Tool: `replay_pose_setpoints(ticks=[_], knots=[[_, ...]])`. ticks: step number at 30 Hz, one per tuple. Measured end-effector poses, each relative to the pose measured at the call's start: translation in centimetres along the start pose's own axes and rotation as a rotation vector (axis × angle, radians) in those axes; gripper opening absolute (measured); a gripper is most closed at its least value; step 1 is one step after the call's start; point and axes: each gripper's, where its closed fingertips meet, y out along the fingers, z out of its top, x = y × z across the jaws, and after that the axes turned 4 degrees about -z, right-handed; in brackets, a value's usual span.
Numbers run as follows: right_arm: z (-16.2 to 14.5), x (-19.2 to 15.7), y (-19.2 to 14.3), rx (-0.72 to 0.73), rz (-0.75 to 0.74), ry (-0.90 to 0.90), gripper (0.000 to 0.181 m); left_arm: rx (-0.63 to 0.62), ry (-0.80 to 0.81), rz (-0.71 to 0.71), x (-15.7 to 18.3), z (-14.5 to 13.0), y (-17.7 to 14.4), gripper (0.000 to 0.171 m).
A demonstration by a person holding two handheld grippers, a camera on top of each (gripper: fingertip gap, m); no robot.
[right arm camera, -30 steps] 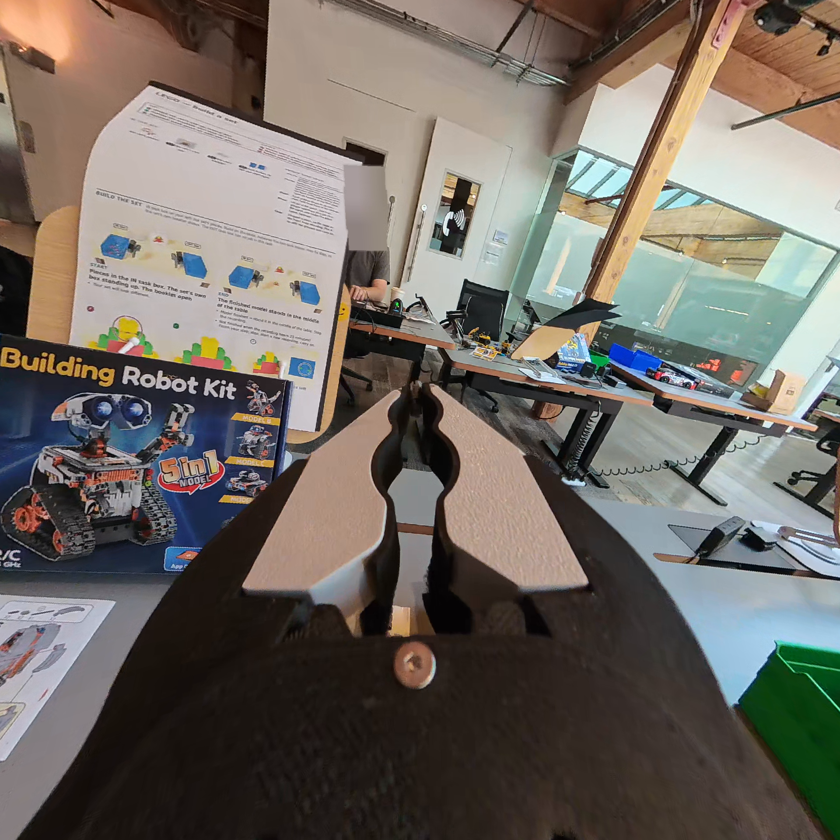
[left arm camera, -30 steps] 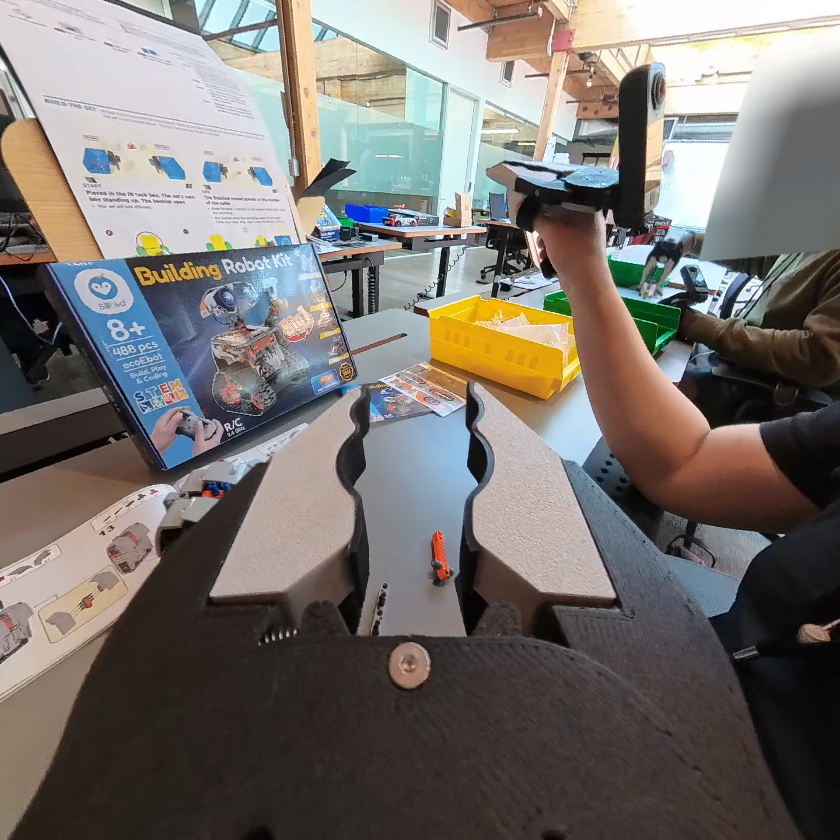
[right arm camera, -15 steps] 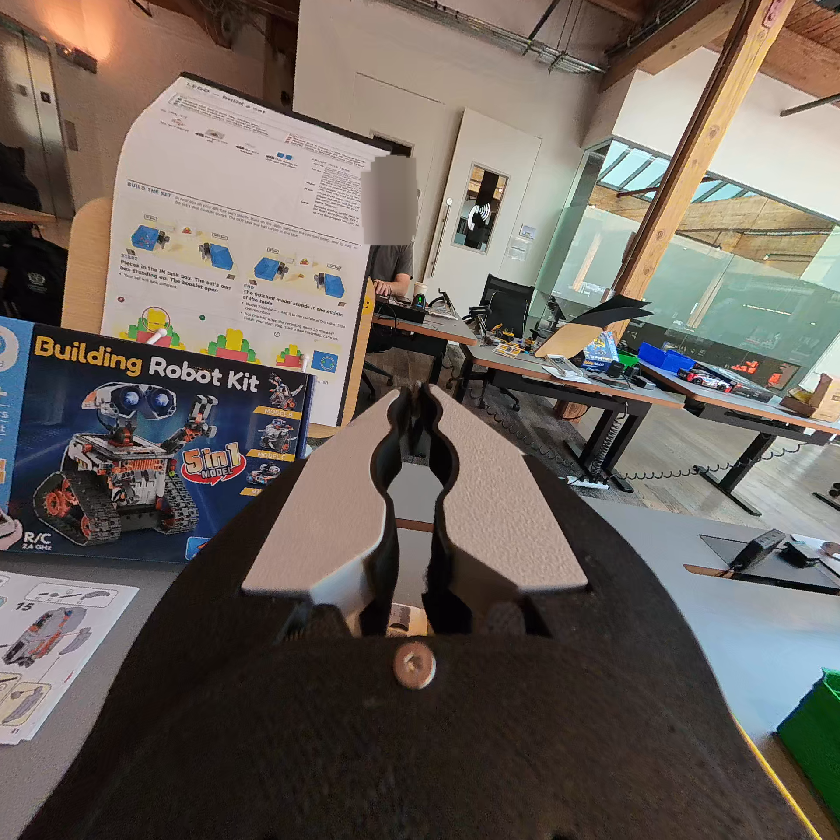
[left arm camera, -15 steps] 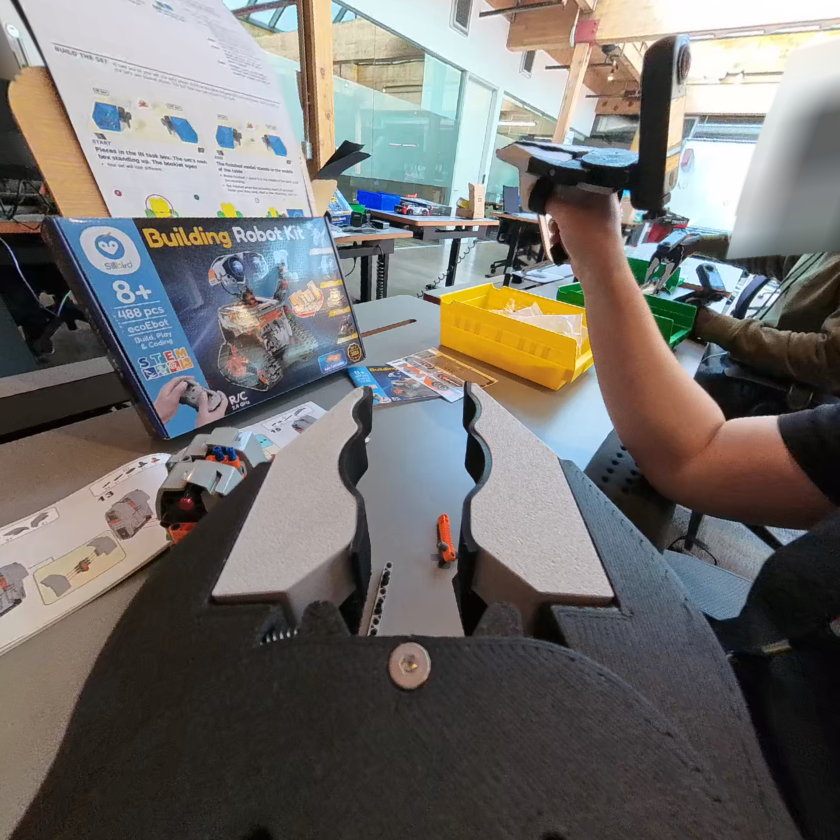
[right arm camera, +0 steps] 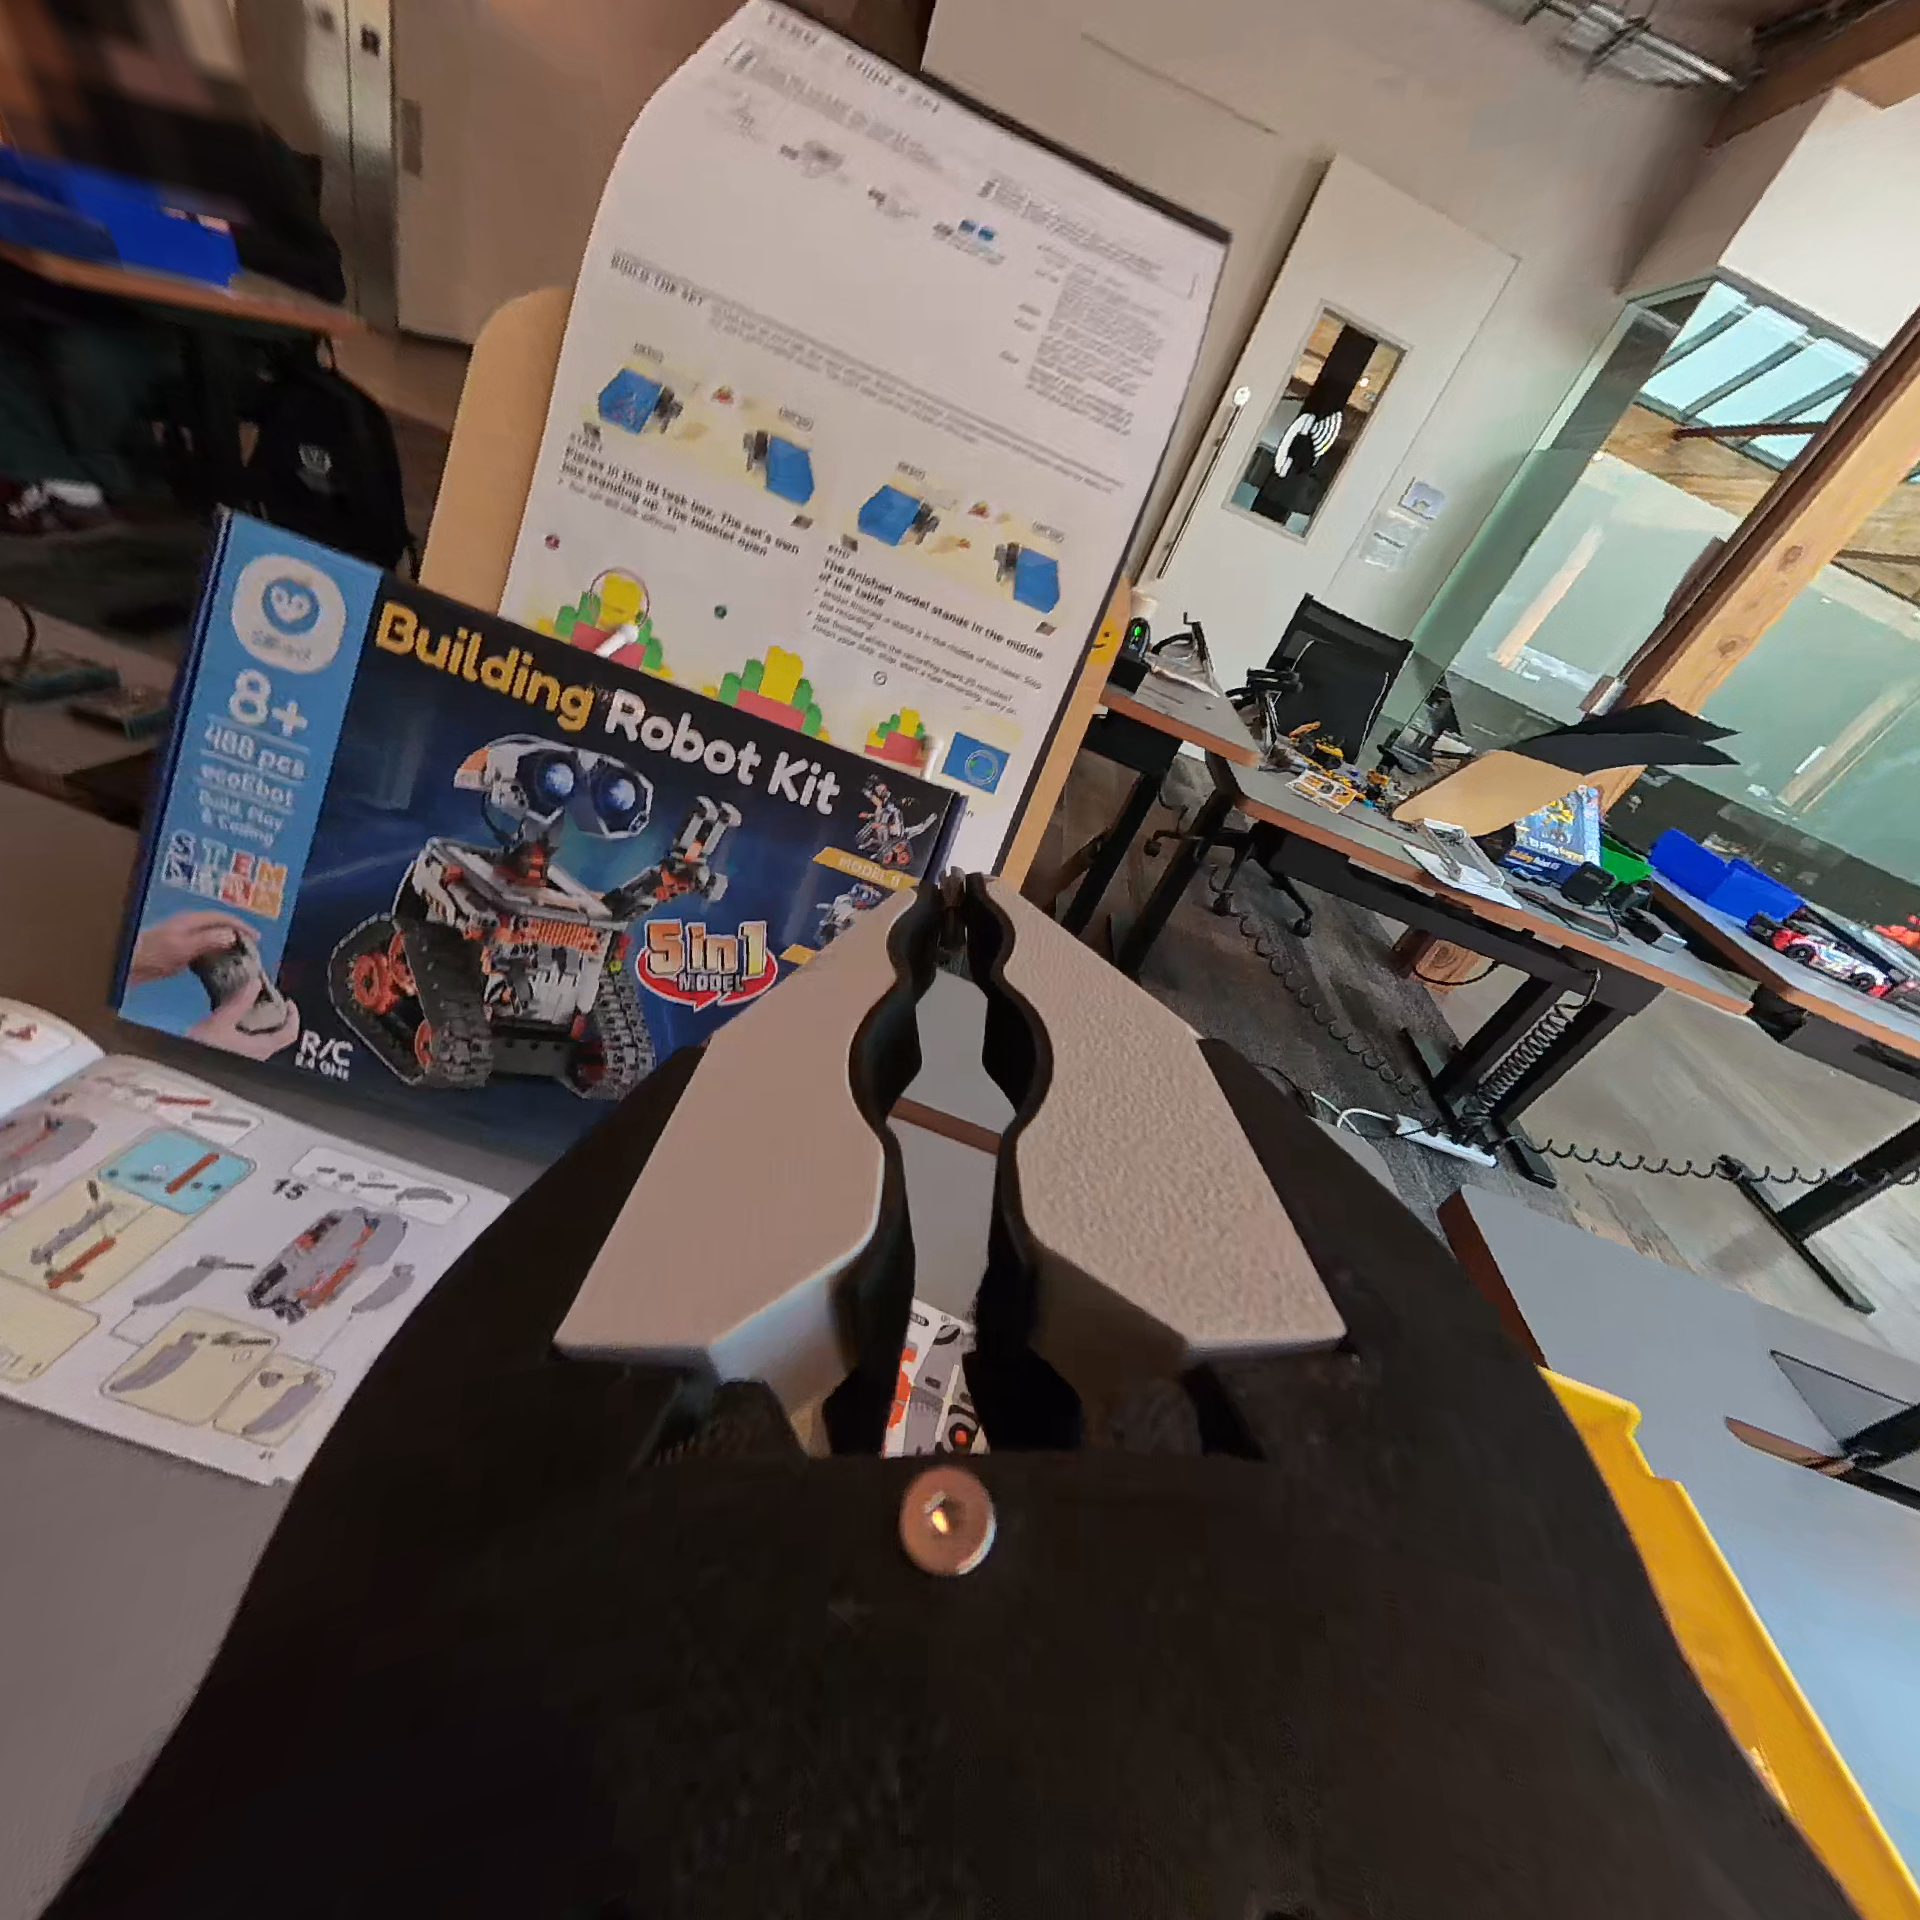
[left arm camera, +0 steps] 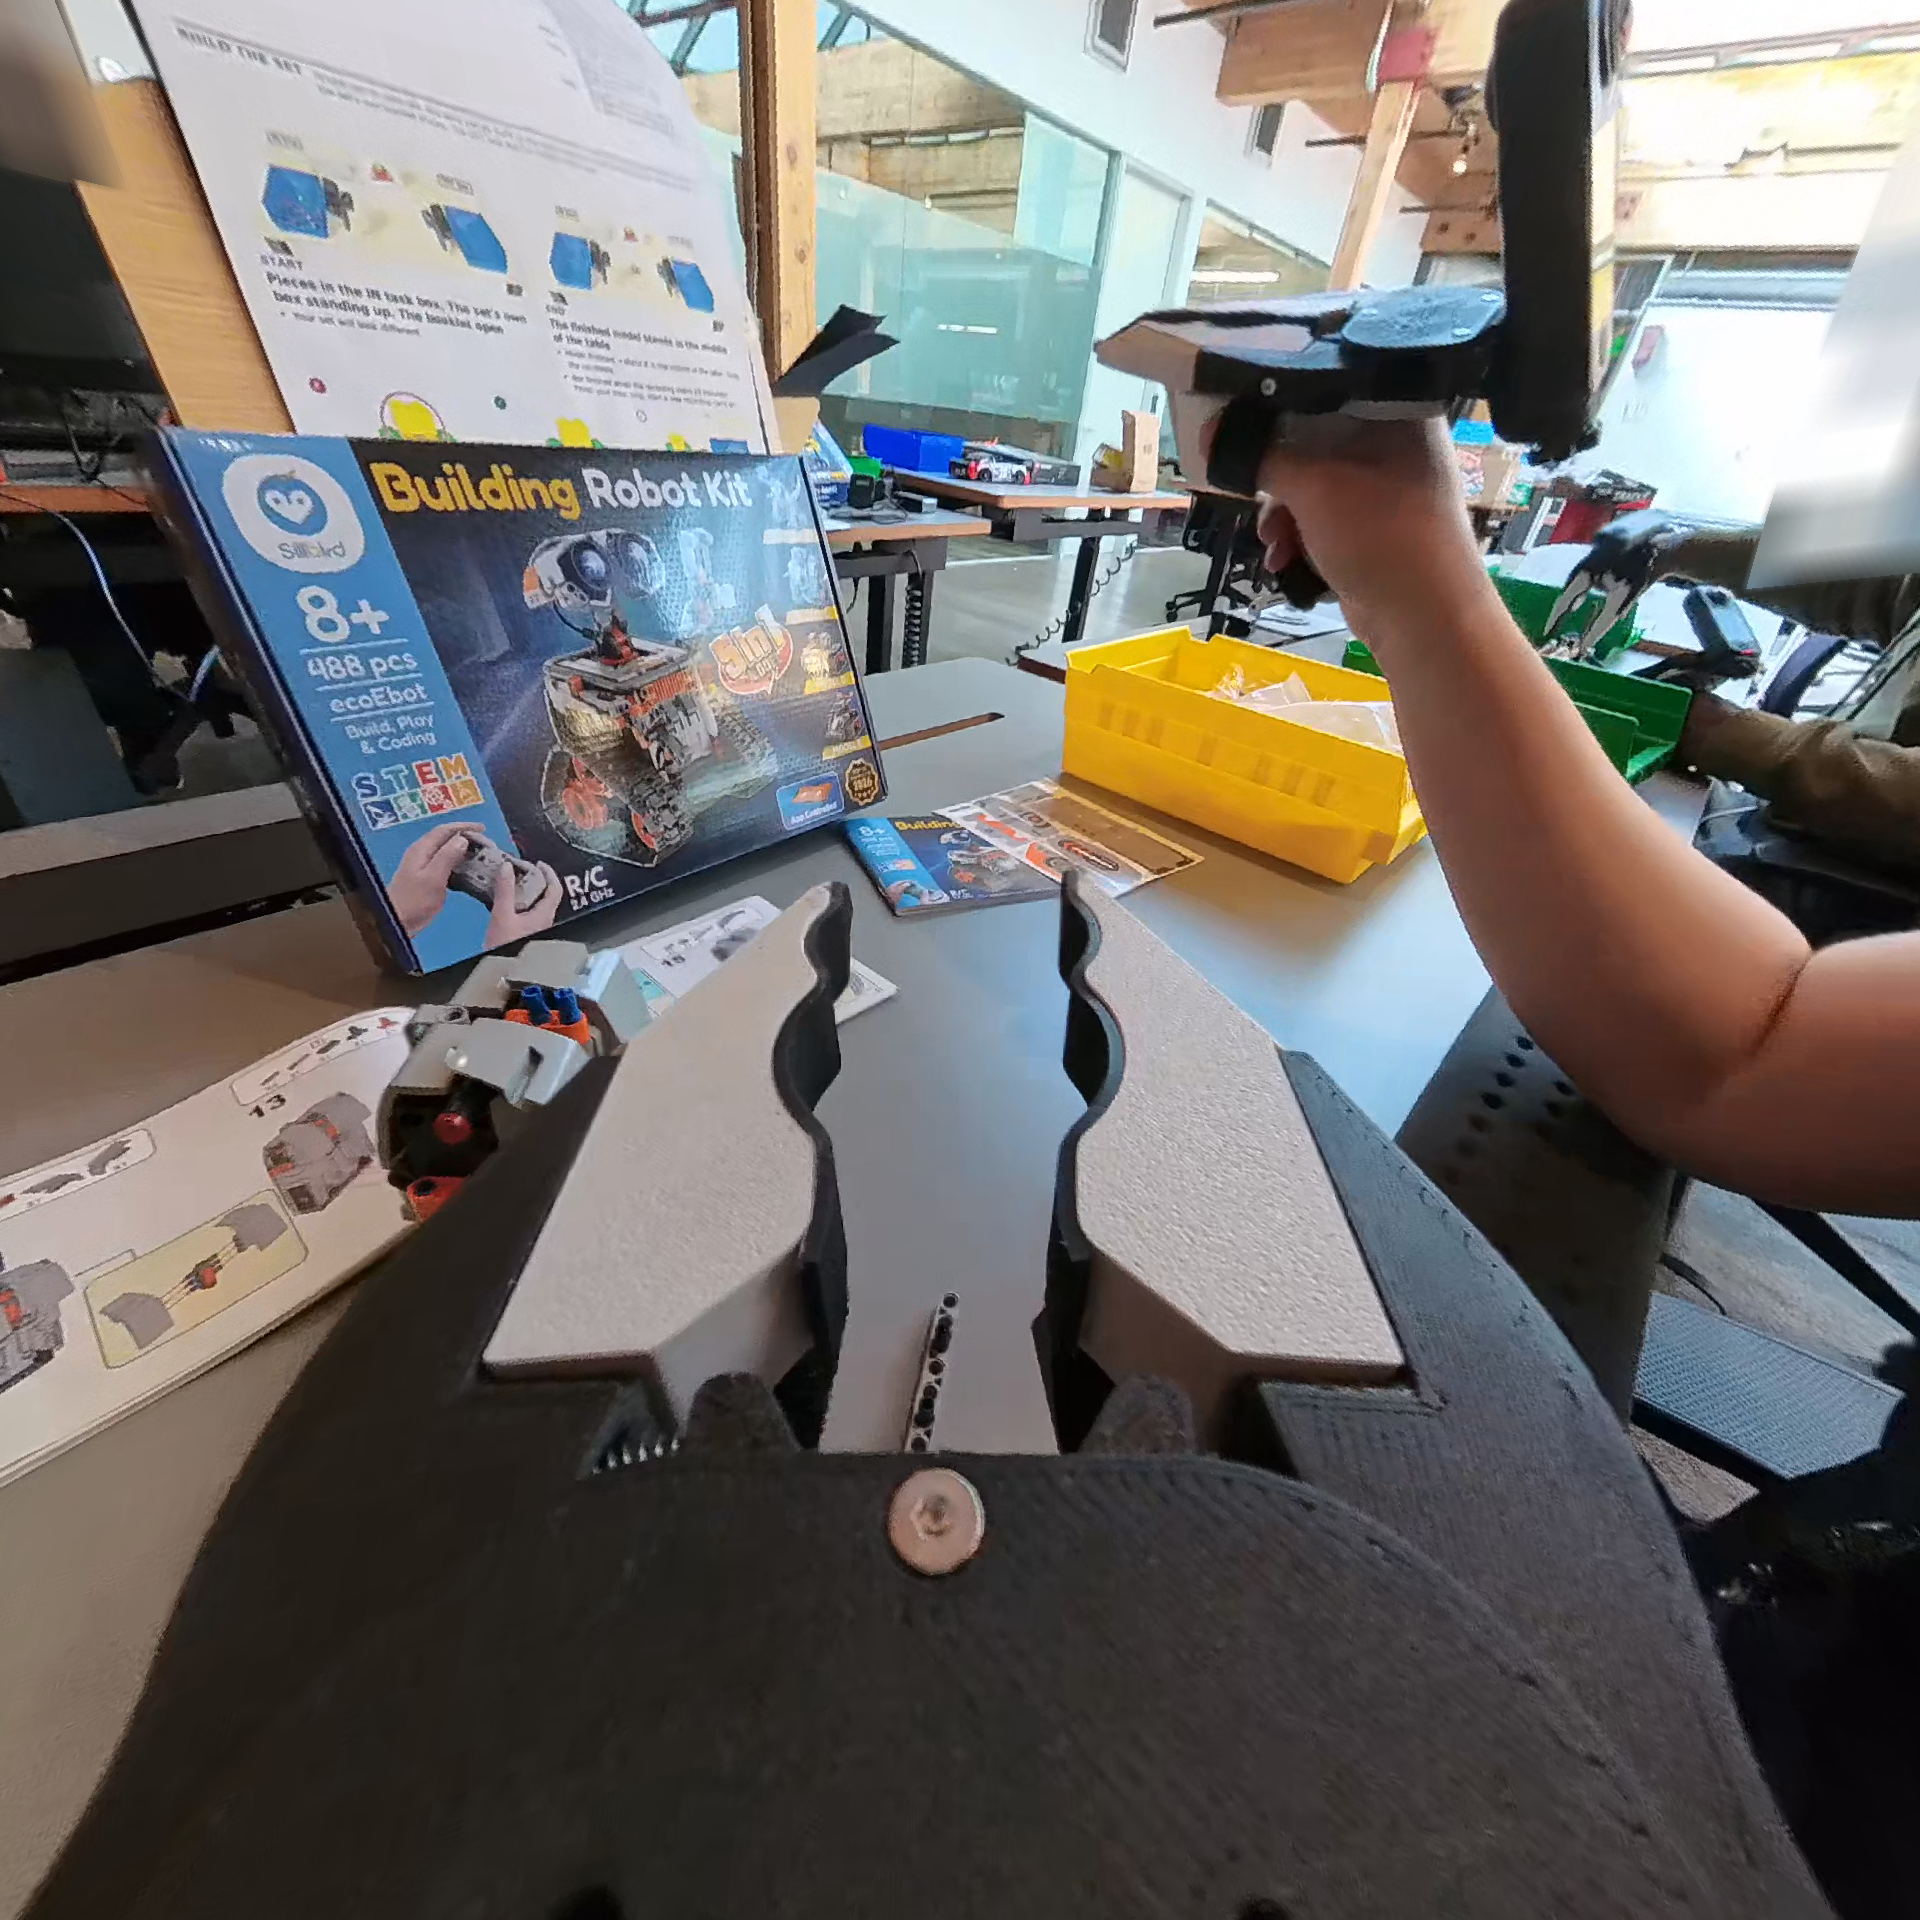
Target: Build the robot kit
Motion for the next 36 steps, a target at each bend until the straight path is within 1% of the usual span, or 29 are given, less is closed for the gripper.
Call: replay_pose_setpoints(ticks=[3, 7, 13, 16, 19, 21, 23, 27, 30, 36], knots=[[-0.8, -0.6, 0.6, -0.039, -0.006, -0.067, 0.004, -0.054, -0.005, -0.001, 0.1, -1.1, 0.5, 0.040], [-1.7, -1.2, 1.6, -0.083, 0.000, -0.097, 0.004, -0.116, -0.044, -0.015, 0.1, -2.9, 1.0, 0.044], [-2.4, -1.9, 2.5, -0.093, -0.040, -0.133, 0.003, -0.084, -0.050, -0.030, 0.6, -2.3, 0.2, 0.045], [-2.3, -2.4, 2.6, -0.080, -0.038, -0.115, 0.003, -0.116, -0.048, -0.020, 0.5, -2.8, -0.2, 0.045], [-1.5, -2.3, 2.3, -0.055, -0.043, -0.097, 0.003, -0.186, -0.061, -0.015, 0.4, -3.5, -0.3, 0.048], [-0.9, -2.1, 1.9, -0.038, -0.039, -0.079, 0.003, -0.204, -0.033, 0.004, 0.4, -3.3, -0.5, 0.048], [-0.6, -1.7, 1.6, -0.029, -0.051, -0.068, 0.003, -0.185, -0.009, 0.028, 0.2, -2.9, -0.4, 0.049], [-0.4, -1.4, 1.2, -0.026, -0.051, -0.047, 0.003, -0.140, -0.050, 0.017, 0.4, -2.3, 0.0, 0.048], [-0.1, -1.7, 1.0, -0.021, -0.044, -0.046, 0.003, -0.152, -0.036, 0.031, 0.3, -1.9, 0.1, 0.048], [0.7, -2.5, 0.5, 0.001, -0.020, -0.045, 0.003, -0.155, 0.029, 0.066, 0.6, 0.1, 0.2, 0.050]])
